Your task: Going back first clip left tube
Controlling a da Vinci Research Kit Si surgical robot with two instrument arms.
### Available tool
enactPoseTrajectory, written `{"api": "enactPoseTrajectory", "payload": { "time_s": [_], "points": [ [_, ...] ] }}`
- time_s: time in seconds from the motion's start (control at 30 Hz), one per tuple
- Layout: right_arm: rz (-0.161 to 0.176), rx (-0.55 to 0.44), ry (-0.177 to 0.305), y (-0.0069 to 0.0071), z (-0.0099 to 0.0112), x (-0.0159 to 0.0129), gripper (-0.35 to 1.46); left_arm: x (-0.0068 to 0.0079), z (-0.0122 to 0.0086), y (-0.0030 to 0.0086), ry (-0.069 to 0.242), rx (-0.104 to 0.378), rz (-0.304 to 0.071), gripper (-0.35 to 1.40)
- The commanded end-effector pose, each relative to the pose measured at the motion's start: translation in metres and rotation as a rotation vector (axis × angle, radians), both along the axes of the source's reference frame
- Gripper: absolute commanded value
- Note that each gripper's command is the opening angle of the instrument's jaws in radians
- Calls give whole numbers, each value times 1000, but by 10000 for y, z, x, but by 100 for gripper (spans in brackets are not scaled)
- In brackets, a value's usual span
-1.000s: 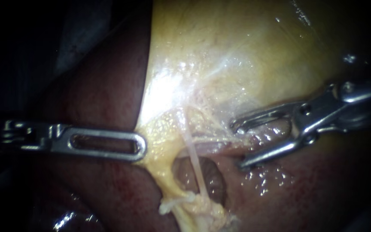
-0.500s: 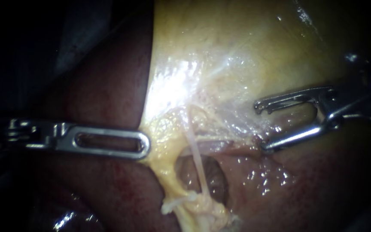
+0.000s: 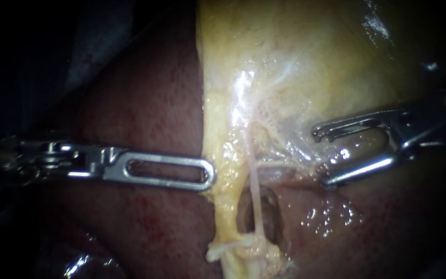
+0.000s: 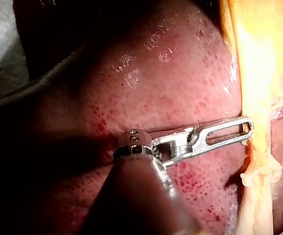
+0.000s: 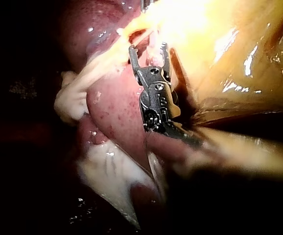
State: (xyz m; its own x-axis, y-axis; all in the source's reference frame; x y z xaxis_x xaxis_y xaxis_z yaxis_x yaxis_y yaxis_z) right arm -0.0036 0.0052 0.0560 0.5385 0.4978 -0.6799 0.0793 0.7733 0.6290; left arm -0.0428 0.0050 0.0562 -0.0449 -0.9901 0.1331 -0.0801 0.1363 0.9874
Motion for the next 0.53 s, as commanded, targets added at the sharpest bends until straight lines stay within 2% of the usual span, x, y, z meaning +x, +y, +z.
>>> {"api": "enactPoseTrajectory", "payload": {
  "time_s": [0.03, 0.53],
  "points": [
    [0, 0, 0, 0, -1, 0, 49, -1, 0, 0, 0, -2, 2, -35],
    [0, 0, 0, -1, -1, 0, 49, -2, 2, -1, -2, -3, 7, -35]
  ]
}}
